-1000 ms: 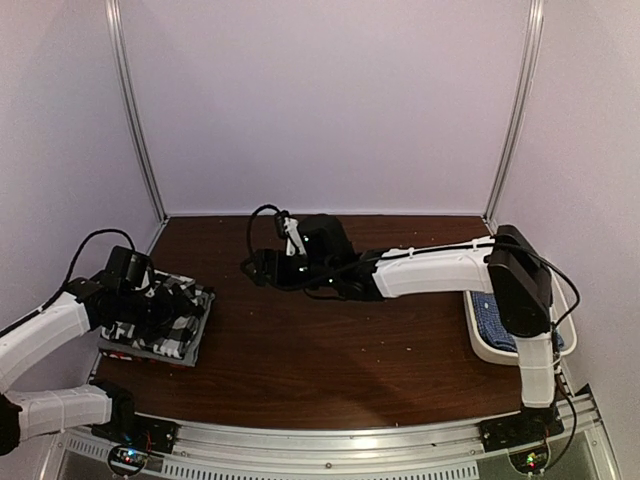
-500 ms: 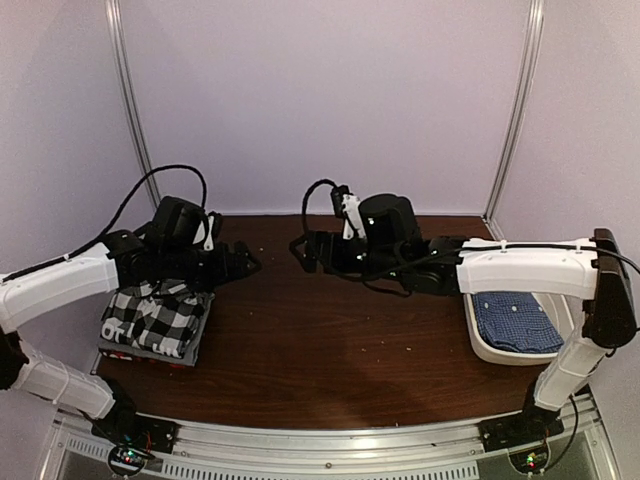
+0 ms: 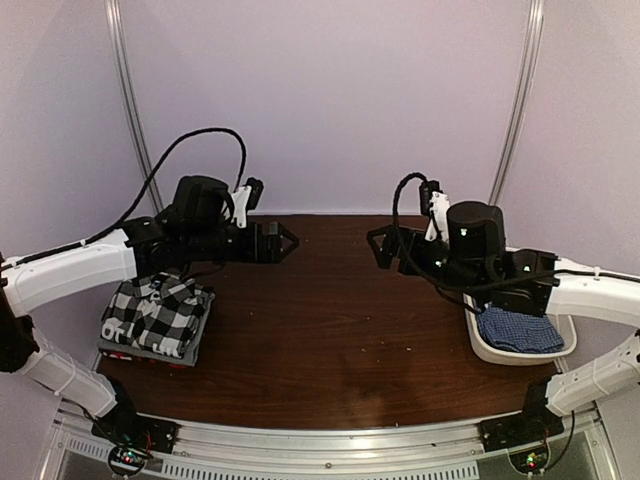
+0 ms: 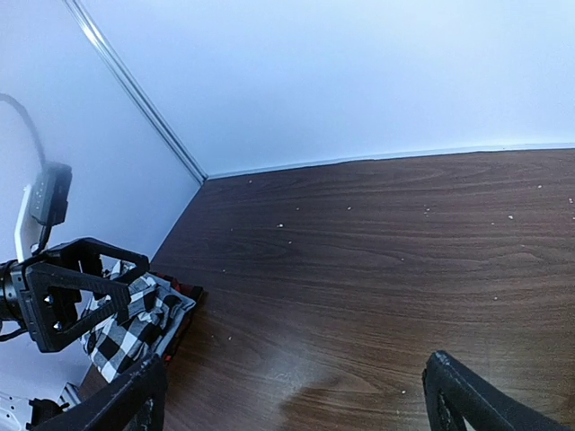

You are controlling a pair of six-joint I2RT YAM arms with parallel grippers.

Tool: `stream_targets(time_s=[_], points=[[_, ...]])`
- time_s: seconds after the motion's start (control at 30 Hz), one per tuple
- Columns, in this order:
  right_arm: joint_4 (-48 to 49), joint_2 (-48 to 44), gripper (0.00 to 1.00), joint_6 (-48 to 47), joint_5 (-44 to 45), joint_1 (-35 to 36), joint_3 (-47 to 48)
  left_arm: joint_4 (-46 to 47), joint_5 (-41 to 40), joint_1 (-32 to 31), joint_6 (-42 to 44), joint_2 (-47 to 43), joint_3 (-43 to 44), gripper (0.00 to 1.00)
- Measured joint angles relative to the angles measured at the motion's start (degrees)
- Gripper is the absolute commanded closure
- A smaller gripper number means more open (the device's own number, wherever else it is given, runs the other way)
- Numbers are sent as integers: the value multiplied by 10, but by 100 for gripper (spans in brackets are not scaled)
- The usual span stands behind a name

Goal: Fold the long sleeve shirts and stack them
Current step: Reset both arms

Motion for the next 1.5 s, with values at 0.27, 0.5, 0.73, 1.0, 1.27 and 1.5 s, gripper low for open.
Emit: stream_targets(time_s=[0.27, 0.5, 0.73, 1.0, 1.27, 1.5], points=[[-47, -52, 0, 1, 52, 0, -7, 42, -15, 0, 33, -2, -10, 2], [-58, -69, 0, 7, 77, 0, -36, 57, -38, 0, 44, -5, -30, 2], [-59, -69, 0, 14, 83, 0, -41, 74, -49, 0, 47, -5, -33, 2], [-59, -69, 0, 14, 91, 0, -41, 81, -55, 0, 46, -5, -42, 2], [-59, -69, 0, 14, 92, 0, -41, 81, -55, 0, 46, -5, -44, 2], [-59, -69, 0, 13, 93, 0, -41, 82, -56, 0, 46, -5, -44, 2]])
